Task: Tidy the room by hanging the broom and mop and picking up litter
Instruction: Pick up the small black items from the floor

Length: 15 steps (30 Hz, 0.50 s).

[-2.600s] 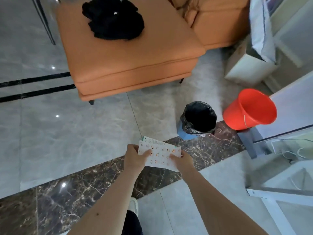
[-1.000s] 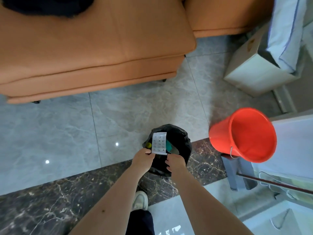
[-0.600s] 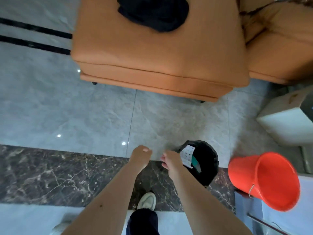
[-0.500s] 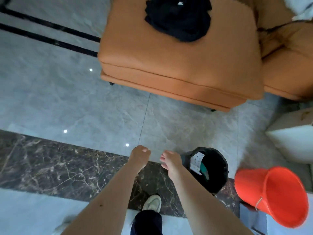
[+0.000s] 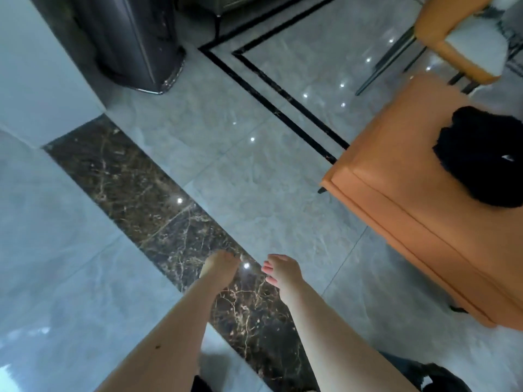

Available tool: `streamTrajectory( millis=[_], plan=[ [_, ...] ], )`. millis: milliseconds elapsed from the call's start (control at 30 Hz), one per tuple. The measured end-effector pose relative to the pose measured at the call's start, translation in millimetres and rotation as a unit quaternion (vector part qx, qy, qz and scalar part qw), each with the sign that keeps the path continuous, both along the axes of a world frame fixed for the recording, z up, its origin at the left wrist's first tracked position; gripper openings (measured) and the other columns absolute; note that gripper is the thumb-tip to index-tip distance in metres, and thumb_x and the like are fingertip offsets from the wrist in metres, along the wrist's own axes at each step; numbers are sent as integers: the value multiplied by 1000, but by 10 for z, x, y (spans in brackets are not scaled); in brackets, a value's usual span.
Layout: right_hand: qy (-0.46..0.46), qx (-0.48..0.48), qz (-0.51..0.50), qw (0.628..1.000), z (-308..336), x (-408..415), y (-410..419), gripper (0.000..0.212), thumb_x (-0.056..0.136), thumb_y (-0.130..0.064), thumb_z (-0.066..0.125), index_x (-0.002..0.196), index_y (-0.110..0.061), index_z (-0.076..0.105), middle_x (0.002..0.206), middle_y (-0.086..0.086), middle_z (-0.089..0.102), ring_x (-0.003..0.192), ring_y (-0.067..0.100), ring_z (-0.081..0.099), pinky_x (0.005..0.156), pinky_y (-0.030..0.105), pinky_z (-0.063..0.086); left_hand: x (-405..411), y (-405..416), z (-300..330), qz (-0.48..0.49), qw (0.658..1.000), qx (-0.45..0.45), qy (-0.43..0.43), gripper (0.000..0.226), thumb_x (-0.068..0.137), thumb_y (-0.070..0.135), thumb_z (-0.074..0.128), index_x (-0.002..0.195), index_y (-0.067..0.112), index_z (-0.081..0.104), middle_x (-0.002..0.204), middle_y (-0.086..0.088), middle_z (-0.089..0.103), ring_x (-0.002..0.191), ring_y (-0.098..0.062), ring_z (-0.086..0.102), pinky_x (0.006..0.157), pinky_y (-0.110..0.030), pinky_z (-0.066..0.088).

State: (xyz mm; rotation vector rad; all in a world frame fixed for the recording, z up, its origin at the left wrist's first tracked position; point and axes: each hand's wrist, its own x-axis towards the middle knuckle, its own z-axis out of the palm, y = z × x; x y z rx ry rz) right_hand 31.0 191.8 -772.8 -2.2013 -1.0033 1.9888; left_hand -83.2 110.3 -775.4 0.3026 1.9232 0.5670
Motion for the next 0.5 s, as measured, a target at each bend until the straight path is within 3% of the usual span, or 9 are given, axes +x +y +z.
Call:
streamTrajectory(
  millis=[67, 133, 267, 333, 400, 500],
  plan=[
    [8, -4, 30, 999, 55, -534, -131, 28, 96, -7, 49, 122, 0, 55, 125, 17, 62, 116, 26, 62, 98, 36, 50, -434, -195, 7, 35, 999, 4, 7, 13, 95, 14, 46, 85, 10, 53, 104, -20, 64, 94, -33, 62, 87, -36, 49],
    [12, -1, 89, 996, 138, -1076, -298, 26, 96, -7, 49, 120, -1, 56, 122, 18, 64, 113, 27, 63, 100, 37, 50, -895, -419, -12, 84, 996, 7, 36, 21, 94, 13, 46, 74, 14, 50, 90, -10, 57, 77, -21, 55, 76, -31, 46],
    [0, 16, 181, 983, 322, -1785, -500, 23, 96, -10, 50, 114, -2, 59, 99, 11, 64, 90, 19, 64, 90, 33, 53, -1391, -735, 139, 151, 987, -10, 52, 35, 93, 17, 40, 58, 17, 43, 61, -1, 48, 53, -17, 45, 51, -25, 36],
    [3, 21, 220, 975, 435, -2120, -633, 16, 95, -11, 50, 107, -7, 60, 95, 8, 64, 85, 16, 63, 91, 35, 53, -1687, -937, 297, 194, 979, -21, 63, 31, 93, 19, 42, 63, 13, 50, 63, -3, 52, 55, -19, 50, 52, -25, 39],
    [16, 31, 251, 967, 563, -2381, -712, 10, 95, -12, 49, 100, -10, 58, 88, 5, 64, 77, 14, 63, 90, 35, 53, -1925, -1081, 477, 237, 969, -20, 67, 20, 92, 17, 45, 79, 10, 59, 77, -8, 59, 64, -22, 56, 57, -27, 42],
    [35, 44, 302, 951, 831, -2889, -784, 9, 95, -14, 49, 94, -11, 57, 77, 0, 61, 67, 9, 60, 75, 28, 53, -2337, -1234, 757, 282, 956, -18, 78, 22, 90, 14, 46, 93, 3, 65, 85, -12, 61, 74, -28, 58, 62, -30, 42]
  ],
)
